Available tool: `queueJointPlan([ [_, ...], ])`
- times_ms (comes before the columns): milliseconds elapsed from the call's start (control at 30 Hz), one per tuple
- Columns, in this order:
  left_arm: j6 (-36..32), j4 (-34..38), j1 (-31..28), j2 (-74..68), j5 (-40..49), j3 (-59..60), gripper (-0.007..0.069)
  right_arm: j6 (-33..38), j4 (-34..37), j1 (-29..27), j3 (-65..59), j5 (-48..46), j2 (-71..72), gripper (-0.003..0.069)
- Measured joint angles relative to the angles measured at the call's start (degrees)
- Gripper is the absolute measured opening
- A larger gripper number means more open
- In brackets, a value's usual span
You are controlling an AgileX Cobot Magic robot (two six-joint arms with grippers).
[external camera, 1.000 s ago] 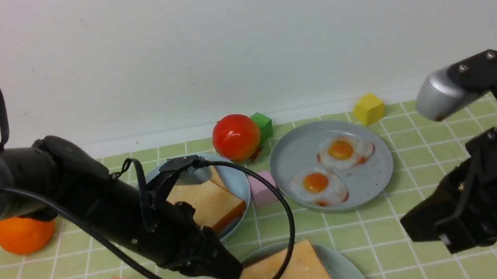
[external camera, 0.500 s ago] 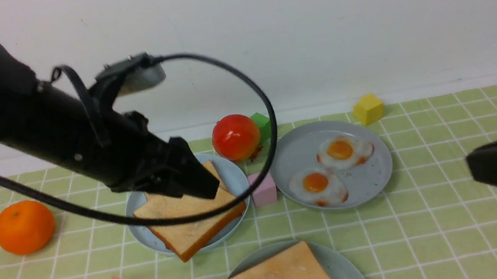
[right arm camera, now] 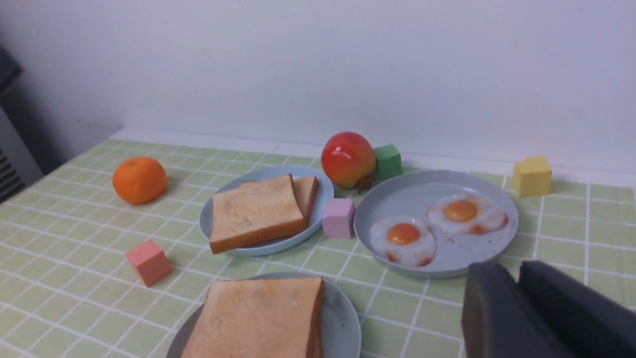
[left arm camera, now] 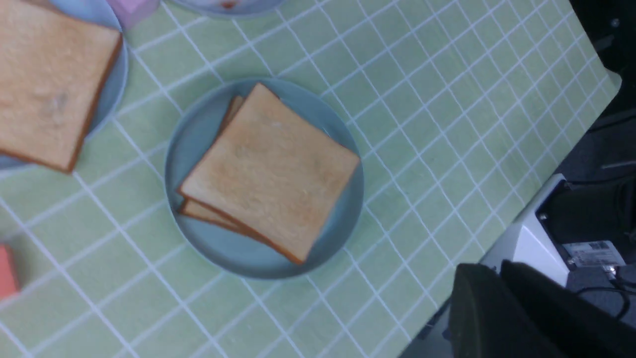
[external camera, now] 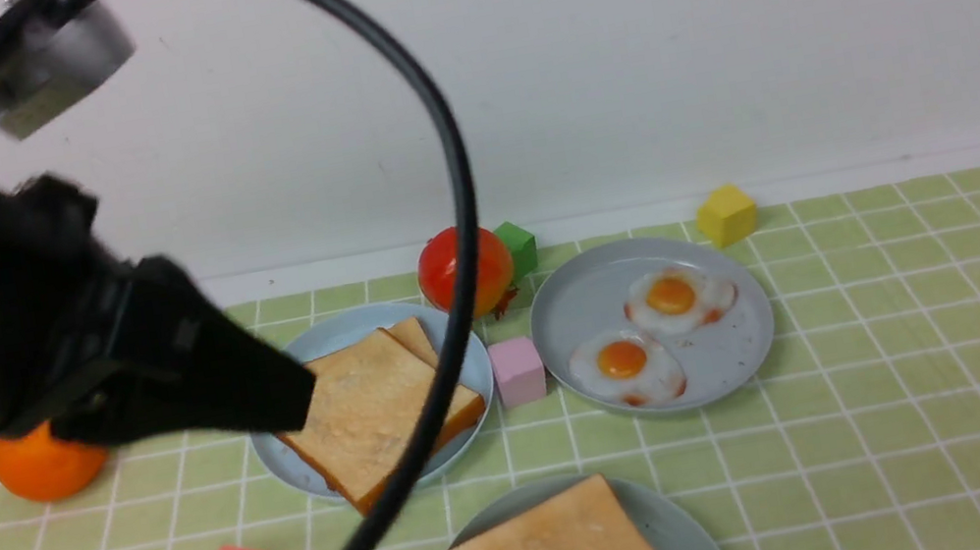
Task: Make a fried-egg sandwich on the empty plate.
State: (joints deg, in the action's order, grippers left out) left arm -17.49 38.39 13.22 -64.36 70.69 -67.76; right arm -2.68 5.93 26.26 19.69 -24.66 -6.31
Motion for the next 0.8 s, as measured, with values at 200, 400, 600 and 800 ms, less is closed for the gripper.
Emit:
queueJointPlan([
  [200, 9.43, -0.41, 0.0, 16.64, 0.26, 10.11, -0.0013, 0.0, -3.74, 0.0, -1.0, 0.11, 2.87, 0.0105],
  [400, 14.36, -2.29, 0.0, 33.5, -3.64, 16.26, -0.0013, 0.0, -7.3, 0.0, -1.13, 0.11, 2.87, 0.0113],
  [600, 14.86, -7.75, 0.0, 39.9, -11.67, 17.57, -0.0013, 0.0, -7.72, 0.0, -1.13, 0.11, 2.87, 0.012],
  [800, 14.86, -8.3, 0.0, 40.36, -12.02, 17.57, -0.0013, 0.0, -7.82, 0.0, -1.13, 0.11, 2.87, 0.0127],
])
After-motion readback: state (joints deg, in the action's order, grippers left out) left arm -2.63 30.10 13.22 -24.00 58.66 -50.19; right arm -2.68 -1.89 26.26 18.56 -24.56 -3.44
